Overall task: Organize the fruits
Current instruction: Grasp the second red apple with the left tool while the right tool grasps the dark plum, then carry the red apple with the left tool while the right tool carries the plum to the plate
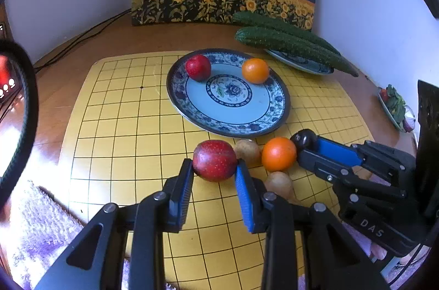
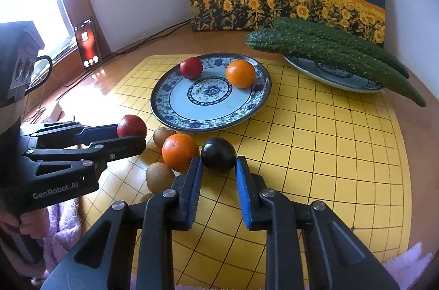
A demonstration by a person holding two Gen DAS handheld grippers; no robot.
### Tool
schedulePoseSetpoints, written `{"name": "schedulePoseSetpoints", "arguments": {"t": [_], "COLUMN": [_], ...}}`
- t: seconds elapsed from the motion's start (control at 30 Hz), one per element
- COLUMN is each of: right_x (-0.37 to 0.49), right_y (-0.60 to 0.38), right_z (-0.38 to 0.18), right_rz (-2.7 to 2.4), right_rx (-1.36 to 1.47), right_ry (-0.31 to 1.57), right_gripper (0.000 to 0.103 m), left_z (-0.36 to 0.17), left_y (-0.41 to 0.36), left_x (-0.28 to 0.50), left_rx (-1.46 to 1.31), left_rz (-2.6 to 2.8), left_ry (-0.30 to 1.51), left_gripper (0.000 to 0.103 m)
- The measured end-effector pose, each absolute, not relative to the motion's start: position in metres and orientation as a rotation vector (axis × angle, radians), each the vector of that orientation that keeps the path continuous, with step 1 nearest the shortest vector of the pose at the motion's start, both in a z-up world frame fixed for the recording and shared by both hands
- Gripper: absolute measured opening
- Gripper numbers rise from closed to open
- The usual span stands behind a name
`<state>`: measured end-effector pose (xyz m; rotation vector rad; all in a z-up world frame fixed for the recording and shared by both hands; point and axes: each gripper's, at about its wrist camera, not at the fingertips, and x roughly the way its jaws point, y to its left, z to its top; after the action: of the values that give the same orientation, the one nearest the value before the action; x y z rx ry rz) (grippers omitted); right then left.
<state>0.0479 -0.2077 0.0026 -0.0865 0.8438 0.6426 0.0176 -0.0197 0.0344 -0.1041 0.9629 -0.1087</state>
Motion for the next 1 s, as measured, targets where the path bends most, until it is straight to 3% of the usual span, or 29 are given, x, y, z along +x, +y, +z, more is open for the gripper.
{"name": "schedulePoseSetpoints", "arguments": {"t": [1.0], "right_x": [0.048], "right_y": [-0.212], "right_z": [0.031], "right_rz": [0.627], "right_rx": [-0.019], "right_ry": [0.818], "right_gripper": [0.026], "left_z": [0.073], "left_y": [-0.025], "left_x": [0.032], "left_rx": [-0.078], "left_rz": [-0.116], "left_ry": [0.888], "left_gripper": [0.032]}}
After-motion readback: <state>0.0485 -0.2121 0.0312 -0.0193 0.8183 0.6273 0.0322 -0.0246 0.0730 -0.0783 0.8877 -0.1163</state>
